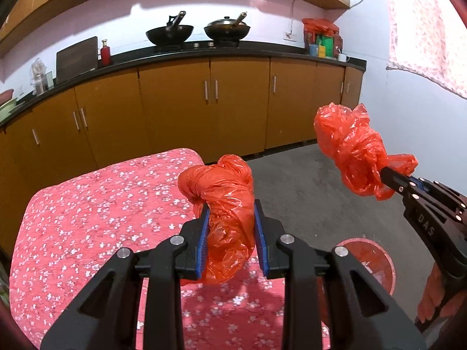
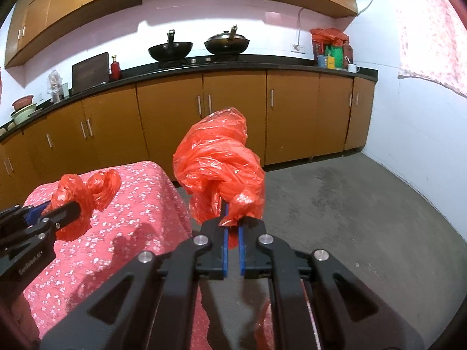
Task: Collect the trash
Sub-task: 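Carry both orange bags to the red bin and release them inside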
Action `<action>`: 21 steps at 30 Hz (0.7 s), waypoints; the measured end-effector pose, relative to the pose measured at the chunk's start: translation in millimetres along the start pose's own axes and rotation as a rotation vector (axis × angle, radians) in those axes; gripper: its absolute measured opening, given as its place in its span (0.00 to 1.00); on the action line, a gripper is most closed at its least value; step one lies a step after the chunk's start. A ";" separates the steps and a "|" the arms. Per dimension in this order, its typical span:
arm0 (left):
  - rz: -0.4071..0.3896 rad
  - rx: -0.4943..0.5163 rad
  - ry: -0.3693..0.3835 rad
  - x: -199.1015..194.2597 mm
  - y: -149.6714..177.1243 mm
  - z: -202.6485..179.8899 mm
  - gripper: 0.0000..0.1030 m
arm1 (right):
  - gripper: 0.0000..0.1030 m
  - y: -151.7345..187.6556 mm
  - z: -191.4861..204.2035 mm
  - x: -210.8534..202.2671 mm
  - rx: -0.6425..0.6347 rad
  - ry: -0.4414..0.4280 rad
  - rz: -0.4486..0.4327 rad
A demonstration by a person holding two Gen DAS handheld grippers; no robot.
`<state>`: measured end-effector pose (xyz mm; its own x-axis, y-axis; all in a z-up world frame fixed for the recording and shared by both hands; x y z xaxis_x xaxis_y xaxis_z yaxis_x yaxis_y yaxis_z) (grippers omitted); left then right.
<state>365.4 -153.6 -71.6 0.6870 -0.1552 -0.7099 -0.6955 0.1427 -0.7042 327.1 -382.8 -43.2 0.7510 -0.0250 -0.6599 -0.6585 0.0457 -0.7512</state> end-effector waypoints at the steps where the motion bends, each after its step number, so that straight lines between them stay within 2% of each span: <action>1: 0.003 0.001 0.004 1.5 -0.2 -1.5 0.27 | 0.06 0.7 -3.5 0.2 0.003 0.003 0.000; 5: 0.015 0.002 0.021 2.8 3.0 -11.3 0.27 | 0.06 4.3 -13.5 -1.2 0.019 0.027 -0.007; 10: 0.027 0.015 0.055 7.6 7.2 -34.5 0.27 | 0.06 17.1 -61.8 -5.9 0.073 0.108 -0.010; 14: 0.043 0.034 0.094 13.7 12.3 -62.6 0.27 | 0.06 41.0 -115.8 -4.8 0.132 0.188 0.025; 21: 0.073 0.092 0.168 25.0 28.3 -122.4 0.27 | 0.07 96.6 -189.4 2.7 0.255 0.247 0.112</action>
<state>337.1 -273.1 -108.1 0.5852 -0.3008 -0.7531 -0.7149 0.2469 -0.6542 256.2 -567.6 -120.9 0.6197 -0.2443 -0.7459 -0.6794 0.3088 -0.6656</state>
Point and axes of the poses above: each gripper's, at about its wrist camera, not at the fingertips, and x roughly the way its jaws point, z to its left, y to its underside, the point moved 10 cm from there along x, roughly the way its jaws point, and after that the axes turned 13 degrees about z, right-handed, at the moved point
